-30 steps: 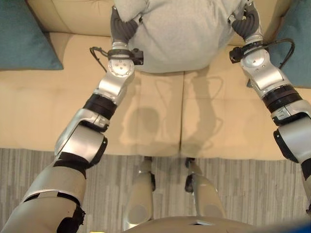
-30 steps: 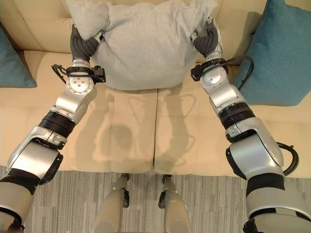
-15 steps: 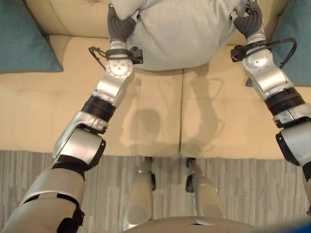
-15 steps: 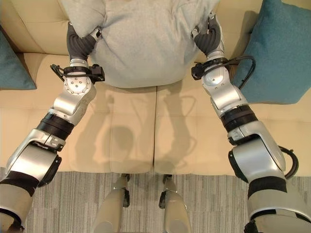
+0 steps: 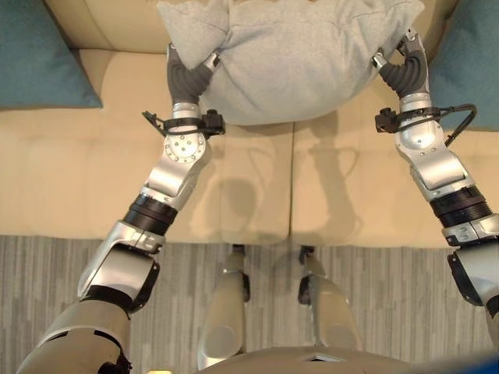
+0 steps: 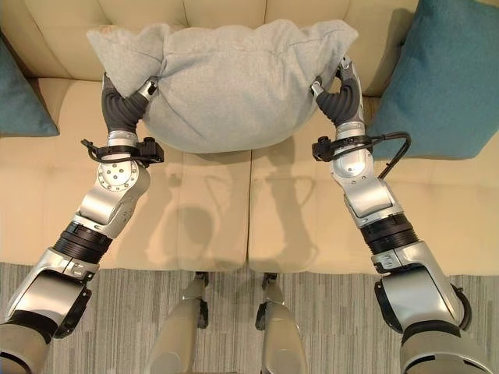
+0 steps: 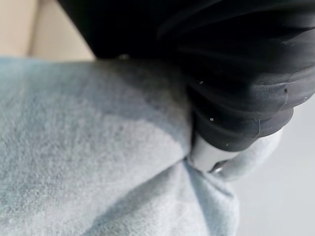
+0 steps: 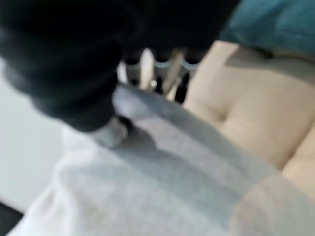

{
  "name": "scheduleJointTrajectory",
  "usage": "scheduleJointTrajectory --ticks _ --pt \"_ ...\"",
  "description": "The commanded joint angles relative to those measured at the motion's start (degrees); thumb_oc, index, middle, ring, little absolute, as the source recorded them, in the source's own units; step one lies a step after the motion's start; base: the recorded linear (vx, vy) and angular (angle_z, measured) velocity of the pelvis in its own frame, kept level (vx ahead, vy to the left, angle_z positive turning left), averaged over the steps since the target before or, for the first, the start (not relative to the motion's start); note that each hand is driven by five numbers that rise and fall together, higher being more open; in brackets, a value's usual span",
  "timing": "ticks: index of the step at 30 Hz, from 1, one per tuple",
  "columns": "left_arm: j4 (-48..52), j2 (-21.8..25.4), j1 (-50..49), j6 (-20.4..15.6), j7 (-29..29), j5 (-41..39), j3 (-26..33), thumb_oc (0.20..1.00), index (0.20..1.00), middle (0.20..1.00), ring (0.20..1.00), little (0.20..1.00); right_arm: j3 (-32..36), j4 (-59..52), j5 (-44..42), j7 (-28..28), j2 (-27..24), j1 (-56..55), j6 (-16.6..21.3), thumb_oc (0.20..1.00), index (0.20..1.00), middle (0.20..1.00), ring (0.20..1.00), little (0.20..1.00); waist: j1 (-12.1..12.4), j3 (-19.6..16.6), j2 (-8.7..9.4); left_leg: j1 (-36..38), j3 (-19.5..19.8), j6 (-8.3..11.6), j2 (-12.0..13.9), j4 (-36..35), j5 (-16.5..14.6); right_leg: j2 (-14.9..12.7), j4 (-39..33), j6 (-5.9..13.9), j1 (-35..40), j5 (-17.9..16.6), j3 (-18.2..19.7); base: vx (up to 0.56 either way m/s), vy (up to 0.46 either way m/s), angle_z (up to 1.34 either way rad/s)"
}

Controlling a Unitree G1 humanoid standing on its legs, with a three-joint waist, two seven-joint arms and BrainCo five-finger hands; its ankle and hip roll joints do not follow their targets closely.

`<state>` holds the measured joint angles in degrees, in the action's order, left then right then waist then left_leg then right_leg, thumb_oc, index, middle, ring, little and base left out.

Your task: Pick up all the scattered cushions and arrange them neatly on the sofa.

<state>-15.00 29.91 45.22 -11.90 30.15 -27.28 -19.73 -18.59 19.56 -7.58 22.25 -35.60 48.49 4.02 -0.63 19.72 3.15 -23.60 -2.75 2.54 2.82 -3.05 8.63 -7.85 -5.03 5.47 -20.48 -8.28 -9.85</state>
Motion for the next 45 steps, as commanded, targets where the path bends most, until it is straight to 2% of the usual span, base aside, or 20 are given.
scheduleJointTrajectory --ticks 1,9,10,12,13,14,15,17,20,23,26,34,36,39,42,43,44,45 --pt "-0.85 -0.8 9.83 -4.79 -2.01 4.59 -1.14 0.2 0.2 0.2 0.2 0.2 -2.33 -0.1 1.82 -0.7 2.85 6.81 4.21 0.2 0.2 0.2 0.2 0.2 -0.02 -2.6 0.75 0.77 -1.41 2.53 -1.18 2.84 -3.91 -1.22 3.09 4.11 -2.9 -1.71 2.31 -0.04 -0.011 0.0" --pt "-16.03 -0.43 20.87 -3.56 -1.3 3.43 -5.8 0.2 0.2 0.2 0.2 0.2 -7.9 14.54 -0.22 1.1 6.16 17.42 3.31 0.2 0.2 0.2 0.2 0.2 -0.17 -2.74 1.8 -3.1 -1.41 2.63 -0.82 4.43 -3.4 -0.81 2.14 4.24 -5.76 -3.32 2.32 0.0 -0.018 0.0" --pt "-19.94 -0.59 24.56 -3.27 -0.91 2.6 -7.11 0.2 0.2 0.2 0.2 0.2 -8.74 18.26 -0.67 2.16 7.26 20.15 3.14 0.2 0.2 0.2 0.2 0.2 -0.25 -3.07 1.96 -3.96 -1.41 2.75 -0.53 4.37 -3.05 -0.63 1.78 4.36 -6.43 -3.71 2.22 0.04 -0.024 0.0" --pt "-21.46 -0.4 26.43 -3.43 -0.87 2.68 -7.73 0.2 0.2 0.2 0.2 0.2 -9.21 19.8 -1.02 2.39 7.53 21.58 3.17 0.2 0.2 0.2 0.2 0.2 -0.24 -3.16 1.94 -4.34 -1.34 2.86 -0.38 4.21 -2.86 -0.5 1.6 4.39 -6.82 -3.83 2.19 0.02 -0.005 0.03" --pt "-24.51 -0.62 29.19 -3.05 -0.92 2.07 -8.86 0.272 0.272 0.272 0.272 0.272 -10.68 22.69 -1.1 2.57 7.91 24.17 2.87 0.222 0.222 0.222 0.222 0.222 -0.13 -3.41 1.94 -4.7 -1.28 2.98 -0.3 3.66 -2.42 -0.3 1.42 4.42 -7.49 -3.99 2.11 0.02 -0.008 0.04" --pt "-26.35 -0.76 31.22 -2.78 -0.59 2.36 -9.59 0.909 0.909 0.909 0.909 0.909 -11.7 25.12 -1.57 2.5 8.26 25.94 2.76 0.58 0.58 0.58 0.58 0.58 0.01 -3.5 1.91 -4.94 -1.17 3.06 -0.21 3.22 -2.07 -0.22 1.38 4.43 -7.79 -4.0 1.99 0.04 -0.013 0.04" --pt "-28.45 -0.83 32.88 -2.39 -0.57 2.47 -10.54 1.0 1.0 1.0 1.0 1.0 -12.59 26.99 -1.67 2.42 8.27 27.38 2.48 1.0 1.0 1.0 1.0 1.0 0.06 -3.59 1.86 -5.1 -1.13 3.13 -0.16 2.85 -1.73 -0.17 1.38 4.43 -8.04 -4.06 1.87 0.03 -0.005 0.04" --pt "-33.74 -1.32 37.52 -1.47 -0.86 1.36 -12.39 1.0 1.0 1.0 1.0 1.0 -15.5 32.83 -1.79 2.59 8.55 32.37 1.33 1.0 1.0 1.0 1.0 1.0 0.37 -3.49 1.35 -5.08 -0.84 3.33 -0.03 1.07 -0.66 -0.14 1.15 4.44 -8.33 -4.17 1.42 0.04 0.004 0.07" --pt "-35.94 -0.45 39.9 -0.39 -0.56 2.74 -13.32 1.0 1.0 1.0 1.0 1.0 -16.29 35.56 -2.07 3.48 8.42 34.27 0.72 1.0 1.0 1.0 1.0 1.0 0.8 -3.24 0.8 -4.48 -0.52 3.55 0.07 -0.2 -0.31 0.02 1.0 4.57 -8.09 -3.97 1.12 0.02 0.003 0.03" --pt "-36.39 1.16 40.89 -0.79 -1.19 2.26 -13.72 1.0 1.0 1.0 1.0 1.0 -15.53 35.47 -2.14 4.49 7.46 34.76 0.86 1.0 1.0 1.0 1.0 1.0 0.86 -3.38 0.31 -4.35 -0.38 3.58 -0.16 -1.14 0.28 0.03 0.79 4.75 -8.25 -4.23 0.9 0.02 0.013 0.01" --pt "-38.09 3.74 40.66 -1.14 -1.18 1.36 -12.55 1.0 1.0 1.0 1.0 1.0 -15.14 35.18 -1.49 5.22 4.87 35.19 1.04 1.0 1.0 1.0 1.0 1.0 1.02 -4.2 0.08 -4.13 -0.36 3.65 -0.27 -1.34 0.15 0.09 0.54 4.79 -8.21 -4.08 0.81 0.04 0.008 0.0" --pt "-42.74 10.14 41.13 -2.25 -3.34 -5.58 -11.26 1.0 1.0 1.0 1.0 1.0 -16.71 39.42 -6.15 3.63 -1.4 37.86 1.12 1.0 1.0 1.0 1.0 1.0 0.88 -5.32 0.37 -3.53 -0.27 3.81 -0.18 -1.5 -0.11 0.12 0.25 4.87 -7.75 -4.15 0.96 0.01 0.001 0.0" --pt "-38.36 14.56 38.4 -4.05 -4.4 -7.3 -10.29 1.0 1.0 1.0 1.0 1.0 -16.22 37.21 -7.56 2.97 -5.7 36.22 2.02 1.0 1.0 1.0 1.0 1.0 0.92 -5.62 0.27 -3.0 -0.32 3.8 -0.24 -1.52 -0.3 0.17 0.18 4.87 -7.22 -4.15 1.05 0.0 0.0 0.0" --pt "-29.31 19.09 31.67 -5.58 -5.54 -5.36 -8.26 1.0 1.0 1.0 1.0 1.0 -14.13 30.33 -7.91 1.71 -9.97 30.91 3.68 1.0 1.0 1.0 1.0 1.0 0.97 -5.54 0.17 -1.92 -0.57 3.8 -0.13 -1.41 -0.92 0.25 0.29 4.85 -6.32 -3.71 1.06 0.0 0.0 0.0" --pt "-18.24 20.91 20.95 -7.29 -6.7 -5.75 -3.15 1.0 1.0 1.0 1.0 1.0 -10.26 20.46 -9.62 -1.46 -12.96 21.05 5.59 1.0 1.0 1.0 1.0 1.0 0.78 -5.73 0.28 -0.74 -0.82 3.66 -0.21 -1.57 -1.02 0.15 0.2 4.64 -5.28 -3.52 1.15 0.03 0.004 0.0" --pt "-13.39 21.55 15.77 -7.61 -8.0 -5.84 -1.04 1.0 1.0 1.0 1.0 1.0 -8.18 15.53 -11.81 -4.27 -13.64 15.24 6.12 1.0 1.0 1.0 1.0 1.0 0.65 -5.93 0.32 0.44 -0.93 3.65 -0.11 -1.49 -1.61 0.3 0.32 4.48 -4.23 -2.97 1.3 0.02 -0.004 -0.03" --pt "-13.07 21.55 15.36 -7.5 -7.95 -5.74 -0.86 1.0 1.0 1.0 1.0 1.0 -8.0 15.21 -11.74 -4.27 -13.65 14.84 6.01 1.0 1.0 1.0 1.0 1.0 0.61 -6.11 0.38 0.35 -0.93 3.61 -0.2 -1.59 -1.34 0.22 0.24 4.47 -4.32 -3.16 1.31 0.05 0.001 -0.03" --pt "-9.26 21.26 8.58 -7.21 -8.67 -4.75 2.13 1.0 1.0 1.0 1.0 1.0 -3.8 12.22 -11.53 -5.19 -14.17 7.63 6.35 1.0 1.0 1.0 1.0 1.0 0.21 -6.44 0.41 1.69 -1.14 3.5 -0.25 -1.56 -1.93 0.19 0.34 4.33 -3.07 -2.7 1.17 0.03 0.012 -0.03"
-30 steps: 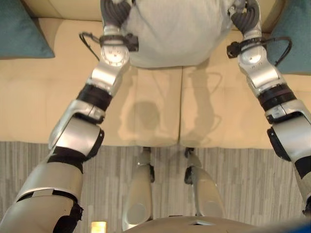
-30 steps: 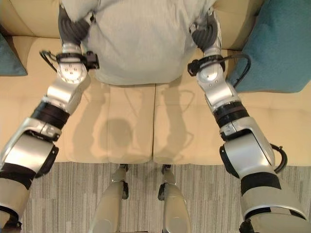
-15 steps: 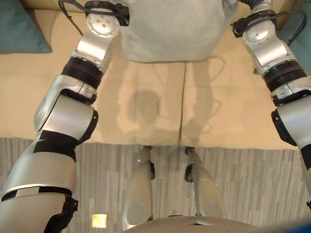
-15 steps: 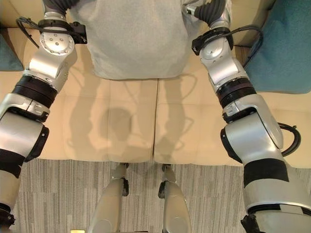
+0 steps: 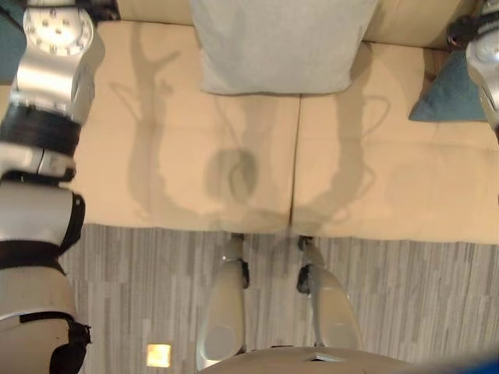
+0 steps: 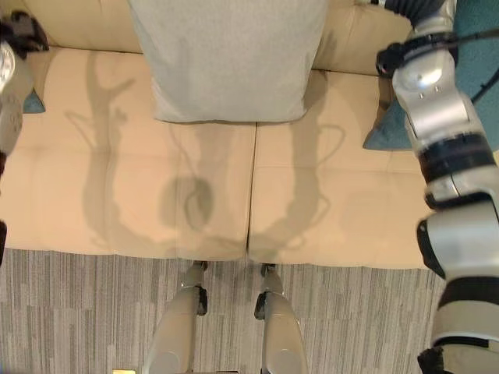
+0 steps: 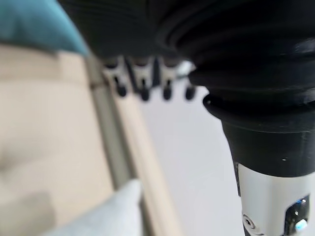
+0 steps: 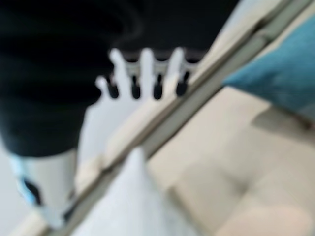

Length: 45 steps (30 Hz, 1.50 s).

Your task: Pick up all the scattered cushions and arrange them neatly on the sofa.

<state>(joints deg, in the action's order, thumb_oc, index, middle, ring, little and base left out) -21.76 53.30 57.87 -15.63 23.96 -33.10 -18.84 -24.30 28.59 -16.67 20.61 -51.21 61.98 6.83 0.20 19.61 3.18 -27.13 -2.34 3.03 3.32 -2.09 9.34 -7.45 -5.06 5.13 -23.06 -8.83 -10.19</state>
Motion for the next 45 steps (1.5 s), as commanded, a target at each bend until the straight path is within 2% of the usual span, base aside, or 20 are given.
scheduleJointTrajectory --ticks 1,2,6,7,8,9,10,11,12,14,18,26,31,32,36,37,38,39,41,45 --pt "0.26 -2.18 -7.72 -3.51 -3.28 2.17 2.82 1.0 1.0 1.0 1.0 1.0 4.73 1.16 -3.6 -4.28 2.45 -10.31 4.23 1.0 1.0 1.0 1.0 1.0 -0.67 -6.39 0.37 6.06 -1.63 2.96 -0.81 -2.52 -2.92 -0.23 0.37 4.64 0.39 -1.95 1.51 0.06 0.014 -0.01" --pt "3.13 -2.84 -12.48 -3.58 -3.9 2.66 5.26 1.0 1.0 1.0 1.0 1.0 7.77 -0.69 -3.98 -5.27 3.25 -15.35 4.74 1.0 1.0 1.0 1.0 1.0 -0.68 -6.52 0.43 7.04 -1.65 2.87 -0.85 -2.54 -3.31 -0.27 0.4 4.58 1.26 -1.67 1.48 0.03 0.007 -0.04" --pt "3.8 -2.9 -13.37 -3.36 -3.84 2.83 5.6 1.0 1.0 1.0 1.0 1.0 8.03 -1.26 -3.85 -5.28 3.3 -16.15 4.59 1.0 1.0 1.0 1.0 1.0 -0.66 -6.67 0.43 7.33 -1.67 2.87 -0.85 -2.59 -3.36 -0.26 0.35 4.59 1.53 -1.62 1.49 0.04 -0.006 -0.06" --pt "12.82 -7.49 -34.6 -1.88 -9.87 6.64 14.46 1.0 1.0 1.0 1.0 1.0 18.43 -6.47 0.58 -9.46 8.28 -37.29 4.2 1.0 1.0 1.0 1.0 1.0 -0.93 -7.48 0.19 12.74 -2.07 2.79 -0.52 -2.71 -4.66 -0.44 0.41 4.38 6.91 0.26 1.24 0.15 -0.036 -0.05" --pt "13.12 -11.78 -39.52 -1.38 -10.87 5.64 15.22 1.0 1.0 1.0 1.0 1.0 19.16 -6.84 1.82 -10.4 10.19 -41.33 4.28 1.0 1.0 1.0 1.0 1.0 -1.07 -7.9 0.16 13.95 -1.98 2.76 -0.55 -2.75 -4.82 -0.47 0.37 4.28 8.06 0.62 1.14 0.17 -0.039 -0.11" --pt "11.98 -13.05 -42.57 -0.72 -12.47 6.05 15.96 1.0 1.0 1.0 1.0 1.0 19.85 -6.7 4.93 -10.79 10.75 -44.45 3.4 1.0 1.0 1.0 1.0 1.0 -1.21 -8.34 0.08 14.87 -2.04 2.69 -0.43 -2.69 -5.1 -0.45 0.41 4.24 8.98 1.08 1.08 0.06 -0.016 -0.09" --pt "11.32 -15.25 -46.04 -0.29 -13.3 7.69 16.92 1.0 1.0 1.0 1.0 1.0 20.55 -5.75 4.39 -11.93 13.56 -47.13 3.45 1.0 1.0 1.0 1.0 1.0 -1.21 -8.72 -0.01 15.98 -2.12 2.68 -0.44 -2.66 -5.38 -0.34 0.46 4.23 9.93 1.34 1.09 0.07 -0.011 0.08" --pt "6.76 -19.99 -50.08 1.06 -14.62 7.62 16.77 1.0 1.0 1.0 1.0 1.0 20.5 -2.6 8.03 -12.09 15.67 -50.12 2.74 1.0 1.0 1.0 1.0 1.0 -1.42 -9.74 -0.26 17.57 -2.26 2.57 -0.54 -2.57 -5.7 -0.14 0.43 4.07 11.56 1.83 1.05 0.07 -0.004 0.18" --pt "3.32 -21.28 -52.12 1.91 -14.98 11.15 16.51 1.0 1.0 1.0 1.0 1.0 20.13 0.04 8.55 -12.99 17.37 -51.68 2.53 1.0 1.0 1.0 1.0 1.0 -1.43 -9.93 -0.43 18.87 -2.41 2.52 -0.35 -2.3 -6.1 0.04 0.59 4.01 12.87 2.29 1.17 0.05 -0.001 0.22" --pt "-2.08 -24.46 -55.32 3.4 -16.03 11.81 16.63 1.0 1.0 1.0 1.0 1.0 19.36 3.96 11.53 -13.36 18.7 -53.54 1.83 1.0 1.0 1.0 1.0 1.0 -1.62 -10.89 -0.52 20.44 -2.47 2.32 -0.23 -2.2 -6.2 0.11 0.63 3.92 14.31 2.62 1.26 0.01 -0.008 -0.04" --pt "-17.6 -28.74 -58.26 5.98 -16.07 18.96 14.95 1.0 1.0 1.0 1.0 1.0 16.54 12.07 14.49 -15.05 21.88 -56.77 1.15 1.0 1.0 1.0 1.0 1.0 -2.06 -12.95 -1.0 23.51 -3.08 2.33 0.36 -2.39 -6.26 0.73 0.88 3.76 17.0 3.42 1.74 0.01 -0.011 -0.14" --pt "-41.16 -35.09 -59.5 9.31 -17.19 23.85 15.09 1.0 1.0 1.0 1.0 1.0 12.1 29.95 20.57 -15.52 26.34 -59.88 -0.31 1.0 1.0 1.0 1.0 1.0 -2.71 -15.55 -1.18 27.55 -3.77 2.82 1.38 -2.91 -6.13 1.89 0.42 3.22 21.45 4.76 1.9 -0.02 -0.038 -0.08" --pt "-46.54 -35.63 -59.76 10.14 -17.98 26.81 15.06 1.0 1.0 1.0 1.0 1.0 13.11 36.72 20.03 -15.66 28.19 -61.19 -0.95 1.0 1.0 1.0 1.0 1.0 -3.0 -16.32 -1.26 28.8 -3.69 3.35 2.3 -2.91 -5.65 2.97 1.19 2.41 22.98 6.23 2.03 -0.06 -0.083 -0.02" --pt "-47.16 -35.46 -59.99 10.41 -18.22 26.81 15.06 1.0 1.0 1.0 1.0 1.0 13.11 38.42 20.03 -15.81 28.66 -62.08 -1.14 1.0 1.0 1.0 1.0 1.0 -3.24 -16.04 -1.27 28.64 -3.43 4.1 3.13 -2.85 -4.76 3.84 1.74 1.71 23.39 7.11 2.04 -0.08 -0.101 0.01" --pt "-47.13 -35.0 -59.31 10.6 -17.91 26.92 14.67 1.0 1.0 1.0 1.0 1.0 13.4 39.37 19.09 -15.6 29.31 -62.59 -1.24 1.0 1.0 1.0 1.0 1.0 -3.67 -15.22 -0.94 26.81 -2.86 5.24 4.19 -2.08 -2.82 4.97 1.1 0.9 23.69 7.48 1.53 -0.17 -0.112 0.2" --pt "-48.48 -33.87 -56.92 11.66 -18.57 26.36 14.84 1.0 1.0 1.0 1.0 1.0 13.11 40.09 19.19 -15.99 29.02 -62.47 -1.68 1.0 1.0 1.0 1.0 1.0 -4.37 -14.91 -0.47 25.27 -3.23 4.83 4.03 0.77 -3.53 4.89 0.73 0.81 23.25 7.15 1.42 -0.19 -0.035 0.23" --pt "-48.35 -33.43 -55.92 11.16 -18.71 25.98 14.91 1.0 1.0 1.0 1.0 1.0 13.07 40.56 19.14 -15.97 28.82 -62.27 -1.76 1.0 1.0 1.0 1.0 1.0 -4.54 -14.79 -0.01 24.8 -3.17 4.36 3.52 3.74 -4.66 4.44 0.8 0.71 22.83 6.74 1.44 -0.32 -0.024 0.24" --pt "-48.18 -33.68 -55.15 10.92 -19.54 25.84 14.24 1.0 1.0 1.0 1.0 1.0 12.92 40.67 19.55 -16.15 28.37 -61.79 -2.08 1.0 1.0 1.0 1.0 1.0 -4.81 -15.0 1.08 24.98 -1.82 3.4 0.73 10.14 -9.75 3.44 1.08 0.73 21.45 5.37 2.13 -0.24 0.033 0.16" --pt "-48.56 -34.08 -54.54 11.1 -19.99 25.44 14.24 1.0 1.0 1.0 1.0 1.0 12.71 41.29 20.35 -16.6 28.18 -61.39 -2.66 1.0 1.0 1.0 1.0 1.0 -5.16 -15.42 1.28 26.16 -0.36 2.97 -1.63 13.8 -12.77 3.03 1.51 1.11 20.2 4.05 2.97 -0.17 0.102 -0.16" --pt "-48.4 -34.27 -53.77 11.49 -20.31 25.4 13.99 1.0 1.0 1.0 1.0 1.0 12.96 42.37 20.62 -17.24 28.4 -61.14 -3.58 1.0 1.0 1.0 1.0 1.0 -6.44 -16.2 0.02 30.25 -1.73 0.92 -2.66 6.69 -15.49 2.86 2.3 2.5 17.44 2.13 4.33 -0.09 0.181 -0.07"
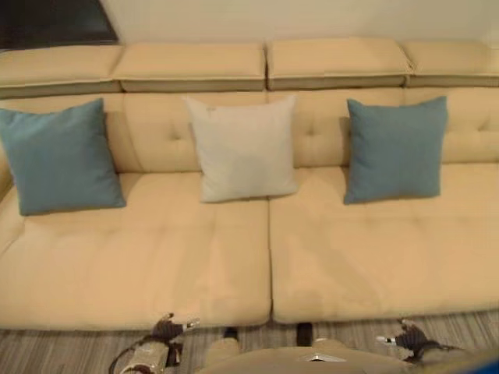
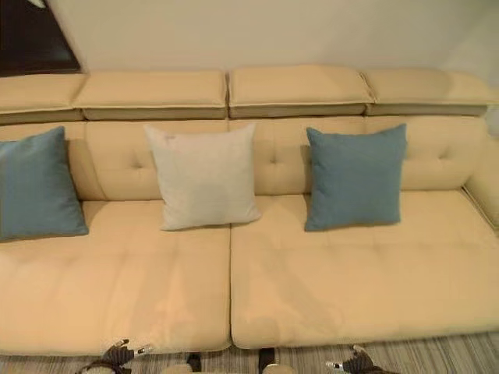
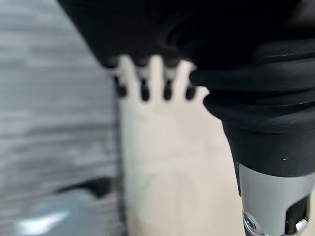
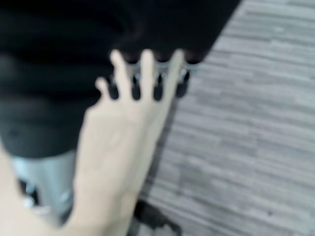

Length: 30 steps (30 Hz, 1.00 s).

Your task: Pick up all the scattered cushions and arrange them neatly on the sofa.

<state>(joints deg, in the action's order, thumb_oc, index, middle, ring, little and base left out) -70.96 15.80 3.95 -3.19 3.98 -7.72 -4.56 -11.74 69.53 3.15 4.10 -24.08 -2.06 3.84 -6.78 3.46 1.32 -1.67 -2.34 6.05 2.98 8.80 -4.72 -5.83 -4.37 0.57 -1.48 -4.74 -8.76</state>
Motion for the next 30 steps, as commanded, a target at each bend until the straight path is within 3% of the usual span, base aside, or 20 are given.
scheduleJointTrajectory --ticks 1,2,4,6,10,12,15,17,30 --pt "0.71 3.35 0.58 -0.93 -0.4 -0.02 -0.38 1.0 1.0 1.0 1.0 1.0 0.45 1.42 1.04 -0.84 1.47 3.2 -0.68 1.0 1.0 1.0 1.0 1.0 0.5 0.06 1.98 5.03 -1.88 -2.7 -2.88 -5.24 -1.72 0.92 1.68 7.61 -5.03 -2.98 3.38 -0.08 0.139 -0.06" --pt "0.71 3.35 0.58 -0.93 -0.4 -0.02 -0.38 1.0 1.0 1.0 1.0 1.0 0.45 1.42 1.04 -0.84 1.47 3.2 -0.68 1.0 1.0 1.0 1.0 1.0 0.51 0.07 1.98 5.04 -1.89 -2.7 -2.88 -5.25 -1.72 0.92 1.68 7.61 -5.03 -2.99 3.39 -0.11 0.153 -0.16" --pt "0.65 4.36 1.7 -1.2 -0.11 -0.29 0.12 1.0 1.0 1.0 1.0 1.0 -0.7 1.22 1.96 -1.05 2.03 4.67 -0.8 1.0 1.0 1.0 1.0 1.0 1.13 1.08 2.51 4.37 -3.06 -3.92 -4.41 -6.97 -1.28 -0.02 1.52 9.76 -8.1 -6.21 4.11 -0.24 0.253 -0.68" --pt "0.25 5.96 2.71 -1.17 -0.06 -0.21 0.69 1.0 1.0 1.0 1.0 1.0 -1.1 1.46 2.28 -1.27 2.61 5.83 -1.31 1.0 1.0 1.0 1.0 1.0 1.83 2.05 2.58 4.4 -4.1 -4.7 -4.76 -8.36 -0.2 -0.65 3.45 10.87 -10.06 -6.83 3.7 -0.26 0.231 -0.99" --pt "0.56 3.87 3.6 -0.83 2.06 0.96 -1.28 1.0 1.0 1.0 1.0 1.0 -1.51 2.49 1.53 -0.84 4.42 5.7 -1.34 1.0 1.0 1.0 1.0 1.0 2.51 2.55 1.77 2.47 -3.56 -5.74 -3.49 -8.77 2.12 0.17 14.63 8.83 -8.01 0.3 4.99 -0.19 0.057 -0.15" --pt "-0.27 3.74 3.6 -0.62 2.02 1.16 -1.66 1.0 1.0 1.0 1.0 1.0 -1.0 3.45 1.46 -0.86 5.0 5.32 -1.38 1.0 1.0 1.0 1.0 1.0 2.91 1.38 1.52 2.06 -3.28 -5.64 -3.18 -9.57 2.62 -0.05 15.81 8.24 -5.94 2.41 5.03 -0.06 -0.021 0.13" --pt "-1.15 3.46 3.94 -0.44 2.06 1.13 -1.5 1.0 1.0 1.0 1.0 1.0 -1.48 4.13 1.71 -0.76 5.86 5.05 -1.58 1.0 1.0 1.0 1.0 1.0 3.96 -0.59 2.55 2.01 -3.82 -4.35 -3.11 -10.08 3.28 -0.96 7.19 8.53 -0.82 2.2 2.91 0.0 -0.086 0.03" --pt "-1.63 2.97 3.78 -0.32 1.78 0.49 -0.79 1.0 1.0 1.0 1.0 1.0 -2.13 4.19 1.84 -0.82 6.11 4.77 -1.57 1.0 1.0 1.0 1.0 1.0 3.47 -2.62 3.0 3.62 -5.05 -3.34 -2.23 -11.32 3.49 0.1 1.47 8.55 1.78 1.49 2.52 0.08 -0.126 -0.13" --pt "-3.08 4.12 3.06 0.16 0.94 -0.09 0.41 1.0 1.0 1.0 1.0 1.0 -2.4 4.11 1.38 -0.51 5.1 5.01 -1.33 1.0 1.0 1.0 1.0 1.0 2.64 -3.76 2.55 5.51 -4.81 -2.4 -1.12 -13.8 4.74 1.06 -0.04 7.72 3.76 1.81 1.7 0.01 -0.021 0.0"
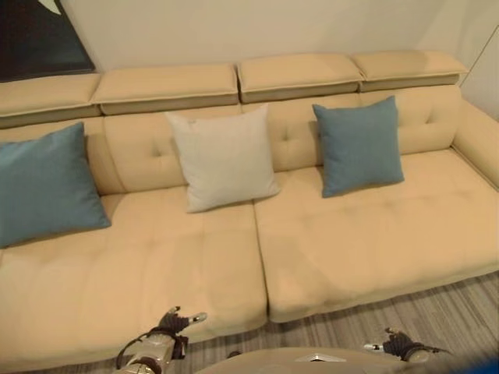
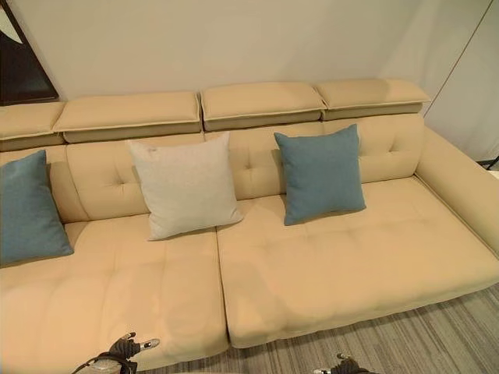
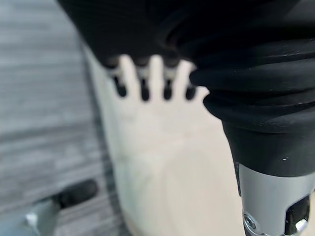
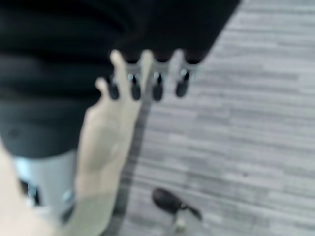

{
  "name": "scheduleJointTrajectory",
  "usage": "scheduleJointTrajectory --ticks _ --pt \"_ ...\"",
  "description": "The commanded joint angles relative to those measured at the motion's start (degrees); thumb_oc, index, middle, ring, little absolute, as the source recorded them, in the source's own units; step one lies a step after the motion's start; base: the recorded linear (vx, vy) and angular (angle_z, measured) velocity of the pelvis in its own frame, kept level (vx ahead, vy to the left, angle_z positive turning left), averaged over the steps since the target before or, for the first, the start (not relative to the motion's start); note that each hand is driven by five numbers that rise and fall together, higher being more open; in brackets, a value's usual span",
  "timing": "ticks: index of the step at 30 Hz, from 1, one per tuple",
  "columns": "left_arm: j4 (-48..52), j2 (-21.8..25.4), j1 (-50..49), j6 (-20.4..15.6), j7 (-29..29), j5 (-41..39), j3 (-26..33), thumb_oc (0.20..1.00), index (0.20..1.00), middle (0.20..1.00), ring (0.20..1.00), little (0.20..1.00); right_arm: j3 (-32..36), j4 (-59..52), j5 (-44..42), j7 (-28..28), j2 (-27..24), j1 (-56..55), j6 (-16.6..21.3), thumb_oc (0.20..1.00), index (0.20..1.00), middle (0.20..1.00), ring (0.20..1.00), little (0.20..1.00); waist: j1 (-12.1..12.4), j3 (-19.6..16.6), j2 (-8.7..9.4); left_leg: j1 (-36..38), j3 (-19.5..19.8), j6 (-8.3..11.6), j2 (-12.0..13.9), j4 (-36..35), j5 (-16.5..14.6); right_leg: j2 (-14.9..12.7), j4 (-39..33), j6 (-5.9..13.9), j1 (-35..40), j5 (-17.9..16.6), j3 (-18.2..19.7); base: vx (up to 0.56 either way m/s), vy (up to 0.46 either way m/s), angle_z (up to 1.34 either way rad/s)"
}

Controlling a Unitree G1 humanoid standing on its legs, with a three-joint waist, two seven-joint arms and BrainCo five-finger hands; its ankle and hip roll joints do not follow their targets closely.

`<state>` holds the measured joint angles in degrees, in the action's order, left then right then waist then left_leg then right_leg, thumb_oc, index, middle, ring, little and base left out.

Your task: Pick up all the scattered cushions and arrange them neatly on the sofa.

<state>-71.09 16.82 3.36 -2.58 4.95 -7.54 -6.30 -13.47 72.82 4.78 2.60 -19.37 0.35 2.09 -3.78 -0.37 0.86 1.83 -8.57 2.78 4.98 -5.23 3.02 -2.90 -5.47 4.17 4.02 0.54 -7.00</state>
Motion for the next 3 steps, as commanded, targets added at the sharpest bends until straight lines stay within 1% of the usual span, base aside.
scheduleJointTrajectory --ticks 1,2,3 --pt "-3.02 3.1 3.67 -0.41 0.0 -0.25 2.16 1.0 1.0 1.0 1.0 1.0 -0.7 0.9 -0.26 1.01 0.41 2.56 0.42 1.0 1.0 1.0 1.0 1.0 -0.38 -0.01 2.99 1.89 1.44 0.94 -3.06 0.23 -2.92 -1.83 1.06 4.1 -1.75 -3.47 -0.18 0.0 0.0 0.0" --pt "-3.05 3.11 3.83 -0.4 0.03 -0.26 2.14 1.0 1.0 1.0 1.0 1.0 -0.67 1.04 -0.23 1.13 0.38 2.63 0.4 1.0 1.0 1.0 1.0 1.0 -0.45 -0.07 2.96 1.7 1.54 1.04 -3.0 0.23 -2.83 -1.82 1.01 4.08 -1.78 -3.49 -0.28 0.0 0.0 0.0" --pt "-2.49 3.04 3.6 -1.23 0.08 -0.58 2.03 1.0 1.0 1.0 1.0 1.0 -0.62 0.99 -0.22 1.37 0.3 2.42 0.53 1.0 1.0 1.0 1.0 1.0 -0.46 -0.09 2.94 1.61 1.53 1.11 -2.94 0.23 -2.72 -1.82 1.02 4.08 -1.78 -3.49 -0.47 0.0 0.0 0.0"
